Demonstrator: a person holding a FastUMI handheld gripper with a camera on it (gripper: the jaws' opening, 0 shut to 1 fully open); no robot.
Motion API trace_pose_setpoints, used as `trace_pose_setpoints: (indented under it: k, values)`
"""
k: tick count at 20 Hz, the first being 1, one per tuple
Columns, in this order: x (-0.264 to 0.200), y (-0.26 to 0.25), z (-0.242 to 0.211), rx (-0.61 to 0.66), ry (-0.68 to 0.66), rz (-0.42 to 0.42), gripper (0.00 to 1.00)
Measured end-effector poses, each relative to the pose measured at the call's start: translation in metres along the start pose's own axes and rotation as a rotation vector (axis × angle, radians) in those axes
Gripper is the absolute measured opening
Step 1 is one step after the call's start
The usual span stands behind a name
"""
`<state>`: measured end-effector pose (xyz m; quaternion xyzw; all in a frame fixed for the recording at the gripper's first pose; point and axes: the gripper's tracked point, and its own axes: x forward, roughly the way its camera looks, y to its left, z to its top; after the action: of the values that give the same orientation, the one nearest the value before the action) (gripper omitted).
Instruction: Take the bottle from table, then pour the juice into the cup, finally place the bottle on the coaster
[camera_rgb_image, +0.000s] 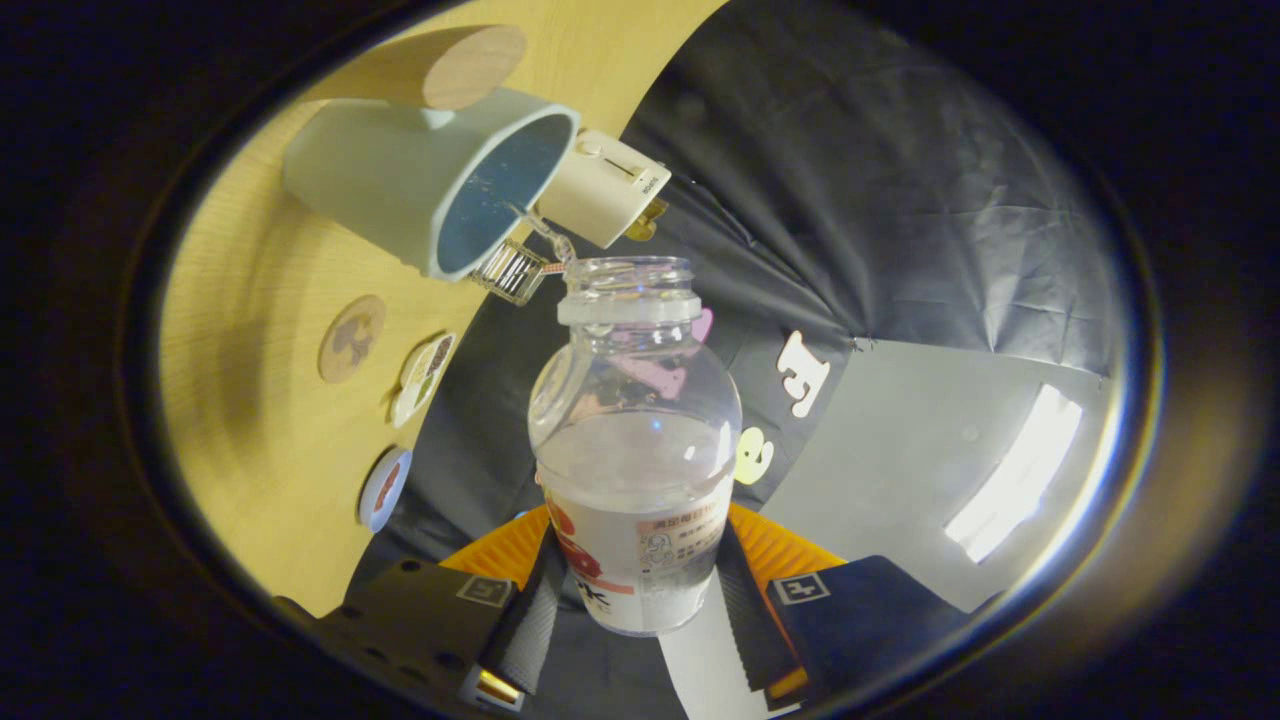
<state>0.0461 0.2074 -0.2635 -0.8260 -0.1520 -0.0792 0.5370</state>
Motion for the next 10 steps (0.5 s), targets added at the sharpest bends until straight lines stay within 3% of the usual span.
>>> trace_pose_setpoints:
  k: [6,10]
  values:
    - [0.000,0.001,-0.001,0.001,0.004,-0.018,0.79]
    - [0.000,0.029,-0.014,0.181,0.089,0.095,0.79]
